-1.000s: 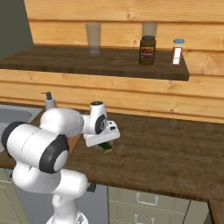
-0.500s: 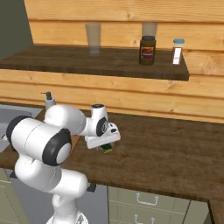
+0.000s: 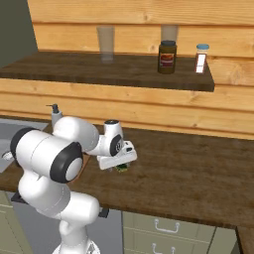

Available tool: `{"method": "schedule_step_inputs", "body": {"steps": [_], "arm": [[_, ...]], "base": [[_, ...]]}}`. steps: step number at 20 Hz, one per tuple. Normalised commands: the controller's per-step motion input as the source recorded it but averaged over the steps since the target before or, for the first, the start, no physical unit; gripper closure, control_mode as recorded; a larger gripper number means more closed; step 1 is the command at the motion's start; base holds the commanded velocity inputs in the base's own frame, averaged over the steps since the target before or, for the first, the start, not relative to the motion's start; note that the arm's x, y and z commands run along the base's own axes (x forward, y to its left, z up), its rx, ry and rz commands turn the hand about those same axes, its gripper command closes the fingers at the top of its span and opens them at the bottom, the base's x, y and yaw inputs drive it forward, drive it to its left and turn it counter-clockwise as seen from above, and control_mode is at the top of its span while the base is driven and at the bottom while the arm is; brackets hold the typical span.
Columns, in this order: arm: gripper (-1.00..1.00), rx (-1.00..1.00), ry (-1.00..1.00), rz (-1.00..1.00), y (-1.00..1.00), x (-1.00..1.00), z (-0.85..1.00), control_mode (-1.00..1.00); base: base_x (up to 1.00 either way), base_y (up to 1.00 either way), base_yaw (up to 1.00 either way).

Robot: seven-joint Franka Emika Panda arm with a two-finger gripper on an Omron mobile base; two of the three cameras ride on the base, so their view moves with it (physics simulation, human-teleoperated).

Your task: Pick up the sponge from the counter and clean the cutting board by briefly scrubbing or pressing down on the cutting board. Once finished, release the sponge.

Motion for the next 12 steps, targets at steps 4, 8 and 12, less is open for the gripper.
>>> {"method": "schedule_step_inputs", "body": {"steps": [4, 8, 12], "arm": [[-1.0, 0.0, -0.02, 0.0, -0.03, 0.0, -0.03, -1.0], [-1.0, 0.01, -0.06, 0.0, -0.09, 0.0, 0.02, -1.0], [-1.0, 0.0, -0.03, 0.0, 0.0, 0.0, 0.06, -1.0]], "base": [[0.0, 0.0, 0.0], [0.0, 0.0, 0.0], [0.0, 0.0, 0.0]]}}
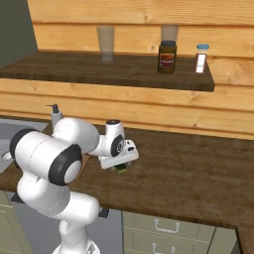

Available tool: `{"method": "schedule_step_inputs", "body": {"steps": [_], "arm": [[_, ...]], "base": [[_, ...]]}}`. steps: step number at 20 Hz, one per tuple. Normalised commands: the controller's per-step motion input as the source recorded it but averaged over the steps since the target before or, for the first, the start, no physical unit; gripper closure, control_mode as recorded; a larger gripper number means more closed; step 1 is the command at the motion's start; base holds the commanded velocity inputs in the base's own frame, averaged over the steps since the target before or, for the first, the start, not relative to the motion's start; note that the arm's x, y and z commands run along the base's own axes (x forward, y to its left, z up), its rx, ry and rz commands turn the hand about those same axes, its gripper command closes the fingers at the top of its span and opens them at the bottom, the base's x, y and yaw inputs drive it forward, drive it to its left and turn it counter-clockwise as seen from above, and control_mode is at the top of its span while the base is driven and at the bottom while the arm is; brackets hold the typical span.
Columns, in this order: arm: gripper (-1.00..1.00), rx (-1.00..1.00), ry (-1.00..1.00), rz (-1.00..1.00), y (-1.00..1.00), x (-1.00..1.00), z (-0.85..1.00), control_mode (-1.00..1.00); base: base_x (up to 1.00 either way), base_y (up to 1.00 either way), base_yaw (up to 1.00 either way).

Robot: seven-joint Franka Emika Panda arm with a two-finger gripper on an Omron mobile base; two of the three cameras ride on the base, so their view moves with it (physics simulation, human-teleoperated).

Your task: Pick up the sponge from the counter and clean the cutting board by briefly scrubbing or pressing down on the cutting board. Once finished, release the sponge.

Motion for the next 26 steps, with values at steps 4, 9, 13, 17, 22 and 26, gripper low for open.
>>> {"method": "schedule_step_inputs", "body": {"steps": [4, 9, 13, 17, 22, 26], "arm": [[-1.0, -0.04, 0.0, 0.0, 0.0, 0.0, -0.19, -1.0], [1.0, -0.04, 0.05, 0.0, 0.0, 0.0, -0.48, -1.0], [1.0, 0.0, 0.0, 0.0, 0.01, 0.0, -0.16, -1.0], [1.0, 0.0, 0.0, 0.05, 0.01, -0.1, -0.31, -1.0], [1.0, 0.01, -0.08, 0.08, 0.13, -0.4, -0.02, -1.0], [1.0, 0.07, -0.25, 0.07, 0.48, -0.79, 0.59, -1.0]], "base": [[0.0, 0.0, 0.0], [0.0, 0.0, 0.0], [0.0, 0.0, 0.0], [0.0, 0.0, 0.0], [0.0, 0.0, 0.0], [0.0, 0.0, 0.0]]}}
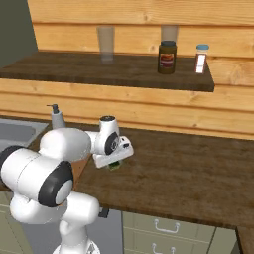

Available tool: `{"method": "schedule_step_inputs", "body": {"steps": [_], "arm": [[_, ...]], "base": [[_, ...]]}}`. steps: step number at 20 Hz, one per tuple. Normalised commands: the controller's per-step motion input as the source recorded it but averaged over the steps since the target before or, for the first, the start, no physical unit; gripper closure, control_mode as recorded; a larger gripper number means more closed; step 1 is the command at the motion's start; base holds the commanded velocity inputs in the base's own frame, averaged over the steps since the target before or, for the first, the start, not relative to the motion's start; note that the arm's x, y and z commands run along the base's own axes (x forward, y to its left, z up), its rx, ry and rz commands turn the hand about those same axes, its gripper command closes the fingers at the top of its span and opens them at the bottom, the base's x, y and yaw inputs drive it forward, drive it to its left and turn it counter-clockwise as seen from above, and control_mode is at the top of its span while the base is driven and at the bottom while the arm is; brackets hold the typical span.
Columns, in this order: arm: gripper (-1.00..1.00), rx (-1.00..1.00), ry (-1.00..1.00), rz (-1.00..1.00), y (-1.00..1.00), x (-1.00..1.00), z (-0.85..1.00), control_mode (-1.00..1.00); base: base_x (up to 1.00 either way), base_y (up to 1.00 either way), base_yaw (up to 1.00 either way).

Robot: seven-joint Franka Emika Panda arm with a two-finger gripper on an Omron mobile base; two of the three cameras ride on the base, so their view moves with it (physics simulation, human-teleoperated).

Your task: Pick up the sponge from the counter and clean the cutting board by briefly scrubbing or pressing down on the cutting board. Once finished, release the sponge.

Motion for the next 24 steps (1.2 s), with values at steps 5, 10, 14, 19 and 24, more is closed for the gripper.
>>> {"method": "schedule_step_inputs", "body": {"steps": [5, 10, 14, 19, 24], "arm": [[1.0, 0.02, -0.07, 0.06, 0.89, -0.61, 0.37, -1.0], [1.0, 0.0, 0.0, 0.06, 1.0, -0.19, 0.34, -1.0], [1.0, 0.0, 0.0, 0.01, 0.97, 0.02, 0.38, -1.0], [1.0, -0.04, 0.15, 0.03, 0.38, 0.01, -0.13, -1.0], [1.0, -0.02, 0.09, 0.03, 0.01, 0.0, -0.33, -1.0]], "base": [[0.0, 0.0, 0.0], [0.0, 0.0, 0.0], [0.0, 0.0, 0.0], [0.0, 0.0, 0.0], [0.0, 0.0, 0.0]]}}
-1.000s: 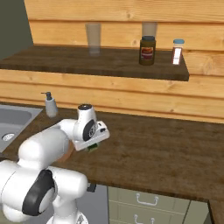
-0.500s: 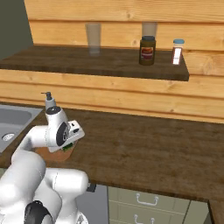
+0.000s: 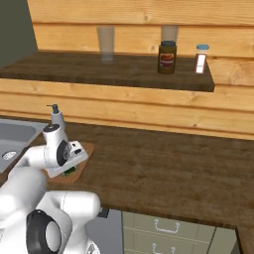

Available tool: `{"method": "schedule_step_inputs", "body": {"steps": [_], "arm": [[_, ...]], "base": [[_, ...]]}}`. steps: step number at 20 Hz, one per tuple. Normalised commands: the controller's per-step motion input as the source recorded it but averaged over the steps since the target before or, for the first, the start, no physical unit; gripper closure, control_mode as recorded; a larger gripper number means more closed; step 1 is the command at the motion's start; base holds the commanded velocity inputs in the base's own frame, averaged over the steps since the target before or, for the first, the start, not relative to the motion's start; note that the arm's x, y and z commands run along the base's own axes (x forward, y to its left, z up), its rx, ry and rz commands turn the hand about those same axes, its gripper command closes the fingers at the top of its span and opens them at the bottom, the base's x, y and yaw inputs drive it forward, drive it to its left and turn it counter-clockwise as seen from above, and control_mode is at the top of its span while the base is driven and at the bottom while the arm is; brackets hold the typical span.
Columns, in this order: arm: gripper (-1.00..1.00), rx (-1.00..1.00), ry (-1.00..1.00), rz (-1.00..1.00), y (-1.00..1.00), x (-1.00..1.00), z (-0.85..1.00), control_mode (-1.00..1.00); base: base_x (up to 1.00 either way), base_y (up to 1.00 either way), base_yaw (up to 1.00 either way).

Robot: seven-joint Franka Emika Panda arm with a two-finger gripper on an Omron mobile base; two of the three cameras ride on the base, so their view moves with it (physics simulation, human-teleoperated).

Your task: Pick up the sponge from the counter and clean the cutting board by briefly scrubbing or pressing down on the cutting board. Once finished, release the sponge.

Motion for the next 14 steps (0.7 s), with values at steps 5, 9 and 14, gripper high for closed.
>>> {"method": "schedule_step_inputs", "body": {"steps": [5, 9, 14], "arm": [[1.0, -0.01, 0.09, 0.02, 0.02, 0.01, -0.11, -1.0], [1.0, -0.08, 0.2, 0.05, 0.0, 0.0, -0.46, -1.0], [1.0, -0.07, 0.12, 0.04, 0.07, 0.0, -0.39, -1.0]], "base": [[0.0, 0.0, 0.0], [0.0, 0.0, 0.0], [0.0, 0.0, 0.0]]}}
